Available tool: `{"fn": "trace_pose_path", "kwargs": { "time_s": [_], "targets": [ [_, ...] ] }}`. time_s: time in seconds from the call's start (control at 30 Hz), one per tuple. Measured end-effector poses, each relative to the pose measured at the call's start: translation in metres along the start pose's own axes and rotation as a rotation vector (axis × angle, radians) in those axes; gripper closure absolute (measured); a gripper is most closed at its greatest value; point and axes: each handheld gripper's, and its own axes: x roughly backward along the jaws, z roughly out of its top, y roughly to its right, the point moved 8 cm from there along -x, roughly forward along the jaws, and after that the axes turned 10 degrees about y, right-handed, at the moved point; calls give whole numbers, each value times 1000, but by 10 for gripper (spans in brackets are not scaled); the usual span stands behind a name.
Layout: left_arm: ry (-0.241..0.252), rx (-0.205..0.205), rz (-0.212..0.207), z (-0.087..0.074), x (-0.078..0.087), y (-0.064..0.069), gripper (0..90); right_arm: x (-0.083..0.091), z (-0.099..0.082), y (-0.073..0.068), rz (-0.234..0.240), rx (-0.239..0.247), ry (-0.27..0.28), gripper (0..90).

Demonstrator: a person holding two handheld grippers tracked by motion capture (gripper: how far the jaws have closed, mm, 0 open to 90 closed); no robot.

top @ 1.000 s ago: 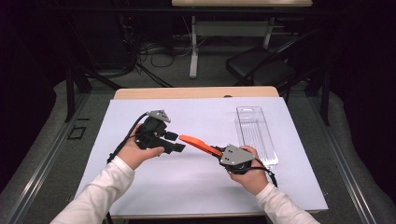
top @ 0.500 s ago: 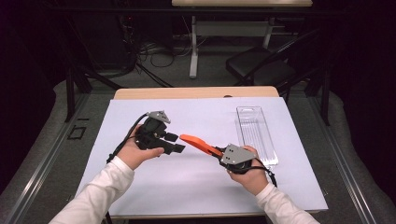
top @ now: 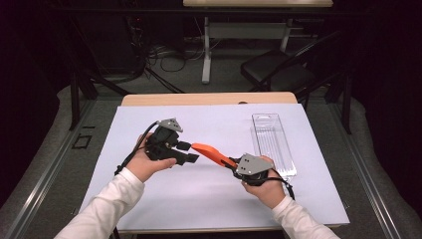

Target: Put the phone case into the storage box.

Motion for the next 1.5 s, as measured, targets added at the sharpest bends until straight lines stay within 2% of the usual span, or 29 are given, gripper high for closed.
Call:
{"fn": "trace_pose_path", "kwargs": {
  "time_s": [0.2,0.27,0.33,0.53,0.63,0.8,1.0,1.3,1.5],
  "targets": [
    [56,-6,0,6,1,3,477,0,2,-1,5,-14,13,860],
    [55,-11,1,6,2,4,506,0,2,-1,5,-19,14,860],
    [60,-14,-15,6,2,7,558,0,2,-1,8,-22,19,860],
    [92,-23,25,8,3,5,558,0,3,-3,18,-42,34,860],
    [110,-20,26,7,2,4,575,-1,4,-5,22,-48,36,860],
    [111,-18,26,4,-2,2,635,-1,4,-6,28,-52,37,860],
    [141,-31,23,4,-4,3,682,-1,4,-6,33,-58,39,860],
    [131,-40,32,3,-3,3,703,-3,3,-9,45,-62,39,860],
    [131,-55,37,2,-4,5,756,-3,2,-10,52,-65,34,860]
  ]
}}
